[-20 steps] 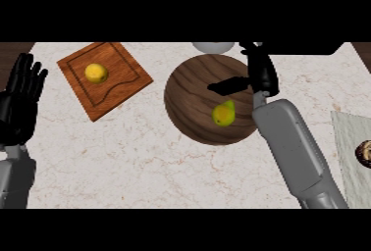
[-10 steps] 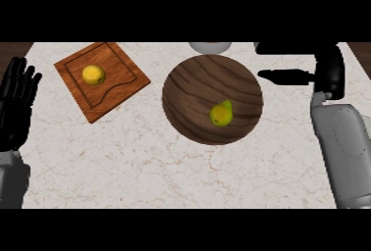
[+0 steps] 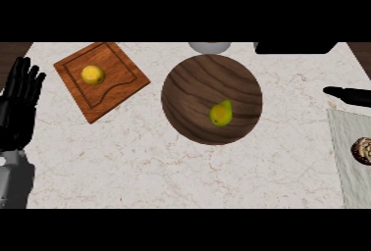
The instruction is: Pick the pear from the placemat and place it in the bowl
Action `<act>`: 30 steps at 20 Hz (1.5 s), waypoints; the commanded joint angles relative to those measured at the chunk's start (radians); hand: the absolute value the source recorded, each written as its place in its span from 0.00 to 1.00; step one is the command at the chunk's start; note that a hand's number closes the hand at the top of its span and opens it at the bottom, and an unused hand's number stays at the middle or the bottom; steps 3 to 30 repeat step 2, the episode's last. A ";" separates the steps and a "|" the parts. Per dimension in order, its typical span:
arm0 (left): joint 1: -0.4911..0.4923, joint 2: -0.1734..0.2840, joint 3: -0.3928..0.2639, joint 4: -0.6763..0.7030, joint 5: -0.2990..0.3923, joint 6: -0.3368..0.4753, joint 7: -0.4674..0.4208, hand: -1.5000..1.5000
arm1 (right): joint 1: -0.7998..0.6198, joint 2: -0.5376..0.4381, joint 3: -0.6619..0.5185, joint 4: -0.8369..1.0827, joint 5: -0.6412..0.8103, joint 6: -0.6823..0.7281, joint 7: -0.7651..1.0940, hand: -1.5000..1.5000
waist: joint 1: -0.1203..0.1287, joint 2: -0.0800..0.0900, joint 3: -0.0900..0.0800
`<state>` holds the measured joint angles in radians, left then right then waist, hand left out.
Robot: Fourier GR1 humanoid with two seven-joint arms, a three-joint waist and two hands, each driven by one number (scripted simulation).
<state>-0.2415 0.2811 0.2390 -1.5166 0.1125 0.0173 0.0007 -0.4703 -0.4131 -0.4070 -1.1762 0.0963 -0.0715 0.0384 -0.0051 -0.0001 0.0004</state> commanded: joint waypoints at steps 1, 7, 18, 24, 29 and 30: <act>-0.002 -0.016 -0.023 -0.010 -0.022 0.016 0.013 0.50 | 0.087 -0.104 -0.103 0.074 -0.117 0.159 -0.122 0.00 | 0.000 0.001 0.001; -0.035 0.042 0.036 0.023 0.022 -0.028 0.006 0.50 | 0.020 -0.108 -0.108 0.164 -0.107 0.132 -0.169 0.00 | 0.009 0.003 0.000; -0.035 0.042 0.036 0.023 0.022 -0.028 0.006 0.50 | 0.020 -0.108 -0.108 0.164 -0.107 0.132 -0.169 0.00 | 0.009 0.003 0.000; -0.035 0.042 0.036 0.023 0.022 -0.028 0.006 0.50 | 0.020 -0.108 -0.108 0.164 -0.107 0.132 -0.169 0.00 | 0.009 0.003 0.000; -0.035 0.042 0.036 0.023 0.022 -0.028 0.006 0.50 | 0.020 -0.108 -0.108 0.164 -0.107 0.132 -0.169 0.00 | 0.009 0.003 0.000; -0.035 0.042 0.036 0.023 0.022 -0.028 0.006 0.50 | 0.020 -0.108 -0.108 0.164 -0.107 0.132 -0.169 0.00 | 0.009 0.003 0.000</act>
